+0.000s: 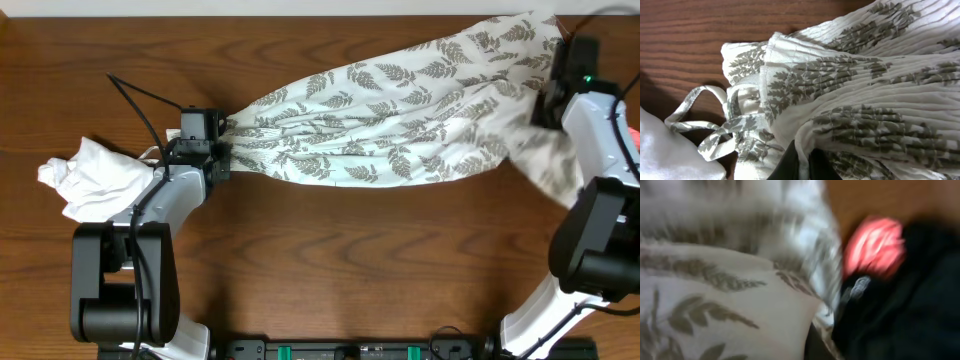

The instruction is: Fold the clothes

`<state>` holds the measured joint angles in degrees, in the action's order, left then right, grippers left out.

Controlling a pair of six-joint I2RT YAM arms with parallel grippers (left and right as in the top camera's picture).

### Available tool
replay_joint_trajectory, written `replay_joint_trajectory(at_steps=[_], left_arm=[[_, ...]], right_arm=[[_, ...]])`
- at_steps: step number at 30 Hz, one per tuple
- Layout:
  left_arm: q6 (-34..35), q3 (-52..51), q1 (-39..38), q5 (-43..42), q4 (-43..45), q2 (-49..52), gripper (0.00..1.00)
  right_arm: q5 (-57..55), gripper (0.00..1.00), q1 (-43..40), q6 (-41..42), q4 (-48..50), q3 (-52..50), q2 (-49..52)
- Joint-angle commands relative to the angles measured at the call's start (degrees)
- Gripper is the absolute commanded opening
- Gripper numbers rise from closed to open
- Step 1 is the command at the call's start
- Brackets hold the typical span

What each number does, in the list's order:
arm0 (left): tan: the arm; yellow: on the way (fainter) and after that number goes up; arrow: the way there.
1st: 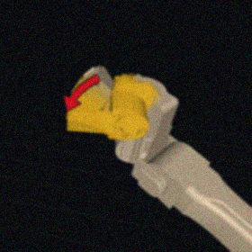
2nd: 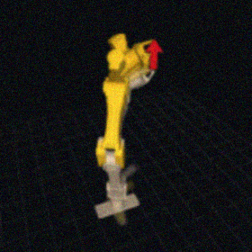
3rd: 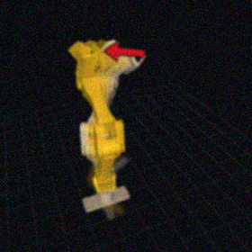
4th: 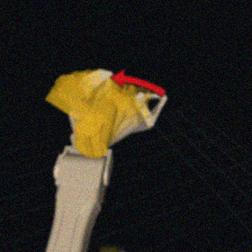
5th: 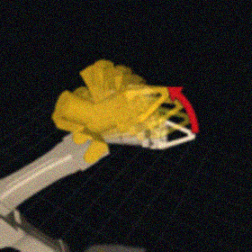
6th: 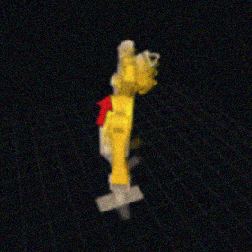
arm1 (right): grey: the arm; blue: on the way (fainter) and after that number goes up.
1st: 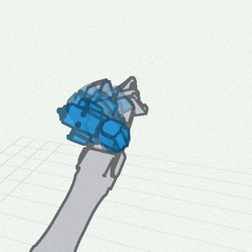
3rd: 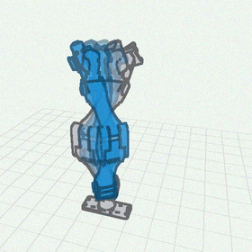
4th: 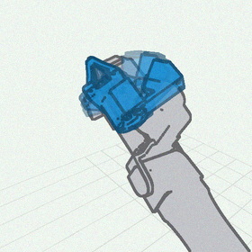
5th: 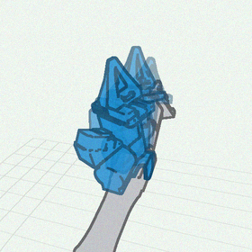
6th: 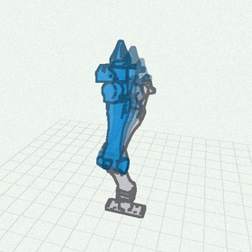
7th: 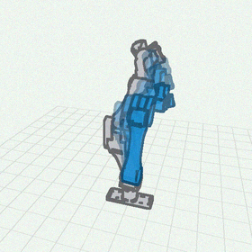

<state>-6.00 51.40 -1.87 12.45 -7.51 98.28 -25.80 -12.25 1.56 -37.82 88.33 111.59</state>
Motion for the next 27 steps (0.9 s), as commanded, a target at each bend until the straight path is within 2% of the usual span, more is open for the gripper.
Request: replay_joint_trajectory(at_steps=[1,8,14,22,24,25,27], left_arm=[[0.68,1.25,0.35,1.4,-0.55,0.22,0.06],[0.72,1.25,0.35,2.03,-0.68,0.22,0.06],[0.72,1.25,0.35,2.23,-0.81,0.22,0.06],[0.76,1.25,0.35,2.25,-0.81,0.22,0.06],[0.98,1.25,0.35,2.25,-0.81,0.2,0.06],[0.98,1.25,0.35,2.25,-0.79,0.2,0.06],[0.98,1.25,0.35,2.25,-0.79,0.2,0.06]], right_arm=[[-3.54,0.01,-0.79,-10.84,5.97,3.15,-2.19],[0.52,0.01,-1.9,-21.2,17.86,3.21,-0.94],[12.44,0.08,-5.38,-22.08,19.71,3.21,2.78],[14.03,0.1,-6.43,-23.93,22.91,3.21,10.05],[14.05,0.14,-6.43,-23.54,23.67,3.21,11.17],[14.1,0.2,-6.43,-22.86,24.17,3.21,11.45],[14.34,0.25,-6.38,-21.31,24.9,3.21,11.8]])
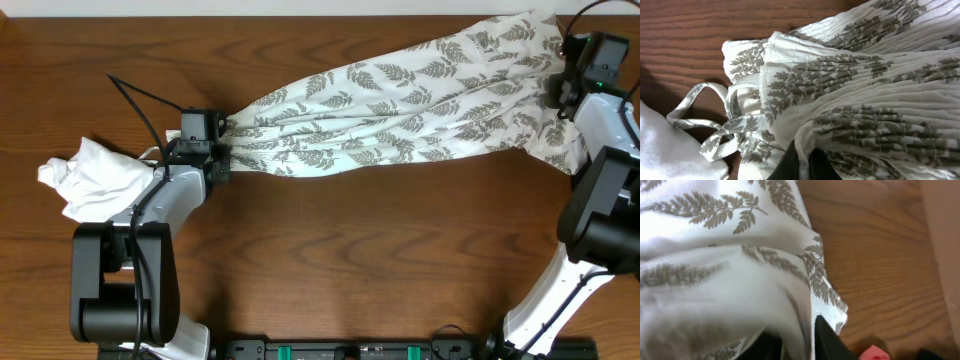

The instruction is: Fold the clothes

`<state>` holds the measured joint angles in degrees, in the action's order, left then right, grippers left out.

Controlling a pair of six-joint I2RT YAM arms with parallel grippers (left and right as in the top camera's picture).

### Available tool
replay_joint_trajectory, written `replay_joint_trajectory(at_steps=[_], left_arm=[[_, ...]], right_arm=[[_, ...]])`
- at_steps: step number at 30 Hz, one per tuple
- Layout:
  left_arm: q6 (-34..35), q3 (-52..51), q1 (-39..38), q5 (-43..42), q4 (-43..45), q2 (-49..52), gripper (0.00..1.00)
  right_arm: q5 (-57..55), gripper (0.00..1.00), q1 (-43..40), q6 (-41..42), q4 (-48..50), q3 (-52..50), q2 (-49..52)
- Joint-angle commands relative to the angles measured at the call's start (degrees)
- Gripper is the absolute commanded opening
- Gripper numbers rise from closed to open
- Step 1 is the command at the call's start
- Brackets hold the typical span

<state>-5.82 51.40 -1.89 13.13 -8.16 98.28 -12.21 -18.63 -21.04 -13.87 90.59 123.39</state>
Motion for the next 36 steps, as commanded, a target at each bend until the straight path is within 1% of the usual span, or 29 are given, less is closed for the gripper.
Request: replay_joint_trajectory(at_steps=[1,2,6,8,9,12,14,16,20,21,22,23,25,26,28,30,32,36], left_arm=[[0.81,1.25,0.37,1.57,-0.13,0.2,0.06],[0.81,1.25,0.37,1.57,-0.13,0.2,0.06],[0.81,1.25,0.37,1.92,-0.37,0.2,0.06],[0.98,1.25,0.37,3.58,-0.96,0.2,0.05],[0.98,1.25,0.37,4.42,-1.22,0.2,0.06],[0.96,1.27,0.37,4.81,-1.42,-0.02,0.08],[1.01,1.51,0.35,4.48,-1.49,-0.63,0.1],[1.86,1.9,0.24,3.91,-1.62,-1.81,0.14],[3.28,2.38,0.28,3.91,-1.66,-3.28,0.17],[3.67,2.4,0.26,3.89,-1.68,-3.34,0.17],[4.68,2.4,0.26,3.85,-1.73,-3.34,0.17],[6.01,2.4,0.26,2.86,-1.92,-3.34,0.21],[7.08,2.4,0.26,-2.01,-2.08,-3.34,0.25],[7.28,2.4,0.26,-5.14,-2.08,-3.34,0.29],[9.88,2.4,0.26,-8.28,-2.12,-3.34,0.35],[12.26,2.4,0.26,-11.02,-2.27,-3.34,0.37],[14.21,2.4,0.26,-11.45,-2.82,-3.34,0.4],[14.71,2.4,0.28,-11.41,-3.58,-3.34,0.41]], right_arm=[[1.14,0.28,0.0,2.12,1.27,0.96,0.0],[1.33,0.33,0.0,3.17,1.49,1.01,0.0],[0.74,0.4,-0.07,8.0,0.59,1.6,-0.02],[0.22,0.44,-0.07,11.5,-2.14,2.78,-0.02],[0.26,0.45,-0.07,13.29,-3.8,3.52,-0.02],[1.14,0.47,-0.07,18.67,-10.88,6.88,-0.04],[3.78,0.49,-0.07,21.05,-16.17,9.62,-0.04],[7.93,0.49,-0.07,24.0,-22.27,13.07,-0.04],[17.33,0.49,0.0,28.22,-30.73,17.62,-0.04],[19.34,0.49,0.11,28.87,-32.02,17.94,-0.04],[20.79,0.46,0.35,29.68,-33.03,17.92,-0.04],[21.75,0.43,0.63,30.27,-33.83,17.79,0.0],[23.26,0.35,1.66,30.25,-34.91,16.76,0.09],[23.26,0.31,2.4,30.25,-35.17,16.06,0.09],[23.43,0.29,3.93,30.18,-35.54,15.13,0.09],[25.2,0.29,6.03,29.03,-36.96,14.64,0.09],[28.04,0.29,8.31,26.21,-38.88,14.64,0.09],[28.63,0.28,13.75,22.51,-41.68,14.64,0.09]])
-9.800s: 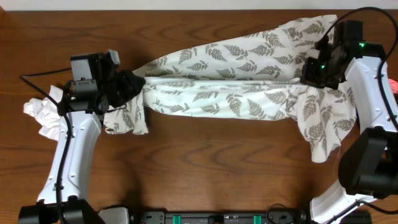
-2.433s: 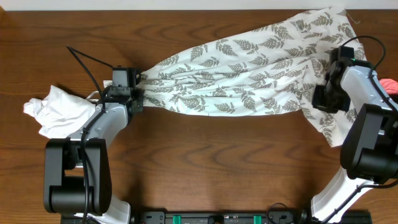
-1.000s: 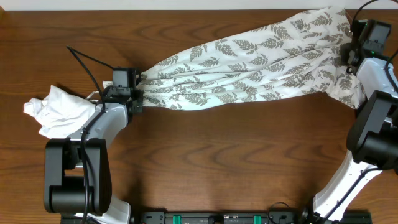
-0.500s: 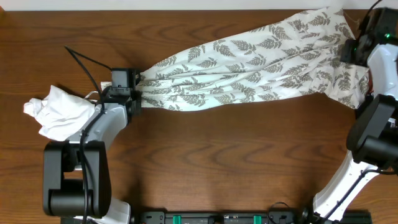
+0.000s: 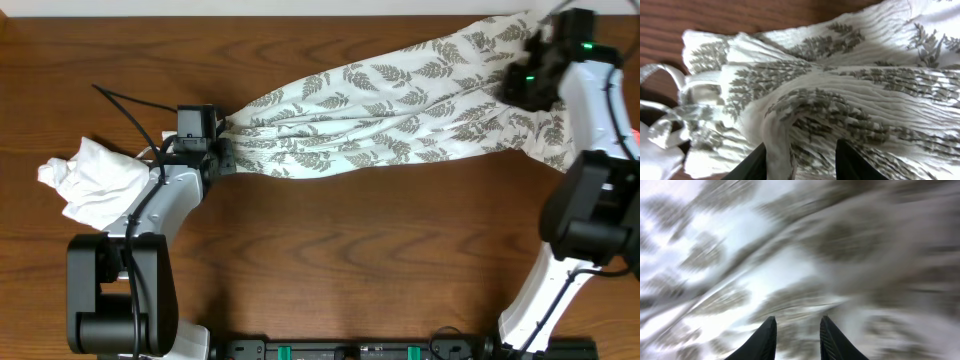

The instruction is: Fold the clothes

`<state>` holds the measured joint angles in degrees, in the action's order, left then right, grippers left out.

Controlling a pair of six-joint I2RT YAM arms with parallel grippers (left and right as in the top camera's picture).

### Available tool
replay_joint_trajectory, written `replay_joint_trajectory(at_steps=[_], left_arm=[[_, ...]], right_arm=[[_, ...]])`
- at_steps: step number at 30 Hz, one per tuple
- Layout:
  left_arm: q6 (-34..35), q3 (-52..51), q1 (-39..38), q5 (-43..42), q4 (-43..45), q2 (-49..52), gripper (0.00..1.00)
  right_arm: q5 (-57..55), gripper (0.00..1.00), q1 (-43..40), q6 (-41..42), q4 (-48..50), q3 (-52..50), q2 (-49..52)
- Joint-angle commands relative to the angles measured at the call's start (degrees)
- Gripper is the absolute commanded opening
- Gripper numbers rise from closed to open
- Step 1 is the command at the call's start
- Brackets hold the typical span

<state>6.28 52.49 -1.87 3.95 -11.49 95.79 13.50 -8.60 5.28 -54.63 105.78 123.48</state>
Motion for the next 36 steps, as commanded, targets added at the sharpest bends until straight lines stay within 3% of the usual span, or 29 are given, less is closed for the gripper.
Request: replay_joint_trajectory(at_steps=[1,5,7,8,10,17,18,21,27,30,31,35,36], left_arm=[[2.58,1.31,0.26,-2.23,-0.22,-0.85,0.41],[1.01,1.31,0.7,-1.51,0.22,-0.85,0.27],[0.85,1.31,1.66,-0.92,0.81,-0.85,0.1],[0.85,1.31,2.21,-0.94,1.31,-0.85,0.06],[0.81,1.31,3.58,-0.94,2.91,-0.85,0.06],[0.83,1.33,7.13,-3.58,7.23,-0.85,0.06],[0.83,1.33,7.28,-4.13,7.58,-0.85,0.07],[-1.14,1.31,7.3,-6.67,8.63,-0.85,0.37],[-1.51,1.31,7.32,-8.9,9.7,-0.74,0.6],[-1.49,1.31,7.32,-8.9,10.14,-0.46,0.63],[-1.51,1.31,7.32,-8.92,10.05,-0.28,0.58],[-1.49,1.31,7.3,-8.94,7.8,0.98,0.13],[-1.49,1.31,7.3,-8.94,7.04,1.36,0.06]], right_arm=[[2.67,0.28,5.01,-4.59,-1.4,-0.55,0.02],[-0.42,0.28,10.14,-5.4,-2.19,-0.59,0.52],[-2.4,0.29,12.41,-6.32,-2.16,-0.59,1.18],[-2.89,0.36,13.18,-6.75,-2.23,-0.59,1.53],[-3.23,0.49,14.38,-7.1,-2.62,-0.59,2.21],[-9.97,0.54,12.72,-1.6,-2.51,-0.57,2.4],[-9.29,0.56,11.74,-1.01,-2.47,-0.57,2.4],[-5.88,0.61,8.2,-1.11,-3.43,-0.57,2.4],[-5.16,0.66,3.02,-2.8,-6.51,-0.57,2.4],[-6.45,0.67,0.48,-1.81,-6.73,-0.57,2.4],[-6.43,0.67,-0.57,-0.66,-6.43,-0.57,2.4],[-6.4,0.69,-4.24,1.53,-5.14,-0.57,2.4],[-6.45,0.71,-5.05,1.53,-4.66,-0.57,2.43]])
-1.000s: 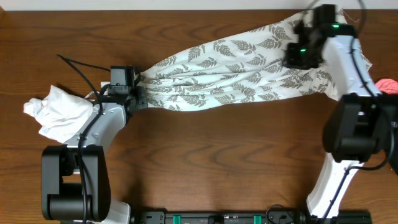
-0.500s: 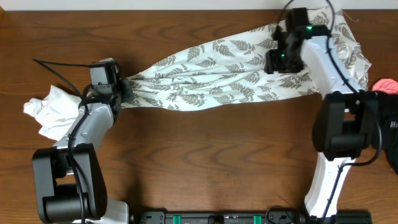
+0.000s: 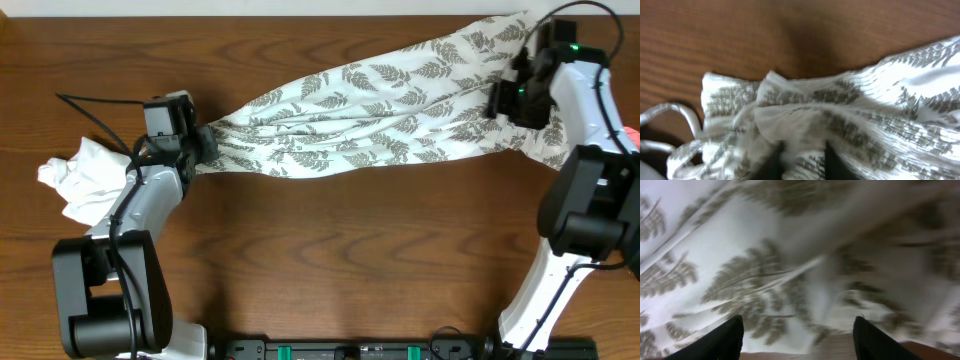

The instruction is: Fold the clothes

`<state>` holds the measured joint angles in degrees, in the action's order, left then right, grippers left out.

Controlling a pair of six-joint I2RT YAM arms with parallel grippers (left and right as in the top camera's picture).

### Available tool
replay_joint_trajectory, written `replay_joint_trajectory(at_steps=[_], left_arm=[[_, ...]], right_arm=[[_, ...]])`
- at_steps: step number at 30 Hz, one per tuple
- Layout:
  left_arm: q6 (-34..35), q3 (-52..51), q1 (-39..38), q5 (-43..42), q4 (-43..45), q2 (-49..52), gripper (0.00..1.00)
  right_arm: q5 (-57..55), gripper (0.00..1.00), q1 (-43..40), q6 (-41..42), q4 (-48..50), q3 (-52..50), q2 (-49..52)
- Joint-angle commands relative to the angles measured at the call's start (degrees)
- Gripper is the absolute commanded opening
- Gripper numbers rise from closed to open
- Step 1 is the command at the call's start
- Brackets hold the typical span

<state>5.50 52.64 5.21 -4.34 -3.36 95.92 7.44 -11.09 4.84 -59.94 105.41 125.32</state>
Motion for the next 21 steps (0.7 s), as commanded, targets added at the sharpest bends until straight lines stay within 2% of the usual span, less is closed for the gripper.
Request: replay_joint_trajectory(at_steps=[1,3,7,12,21], left_arm=[[-0.7,1.16,0.17,-0.66,-1.64,1.62,0.06],[-0.7,1.16,0.17,-0.66,-2.4,2.29,0.06],[-0.72,1.16,0.17,-0.66,-3.23,2.58,0.06],[-0.68,1.16,0.17,-0.79,-3.28,2.58,0.06],[-0.66,1.16,0.17,-0.85,-3.67,2.58,0.06]], right_arm=[[-0.7,0.72,-3.23,1.95,1.05,-0.2,0.59],[-2.14,0.79,-4.81,2.12,2.34,-0.2,0.59],[-2.45,0.83,-7.76,5.95,6.54,-0.2,0.59],[4.02,0.81,-9.2,10.19,12.94,-0.2,0.74],[1.38,0.8,-5.81,27.43,19.08,-0.2,3.72]])
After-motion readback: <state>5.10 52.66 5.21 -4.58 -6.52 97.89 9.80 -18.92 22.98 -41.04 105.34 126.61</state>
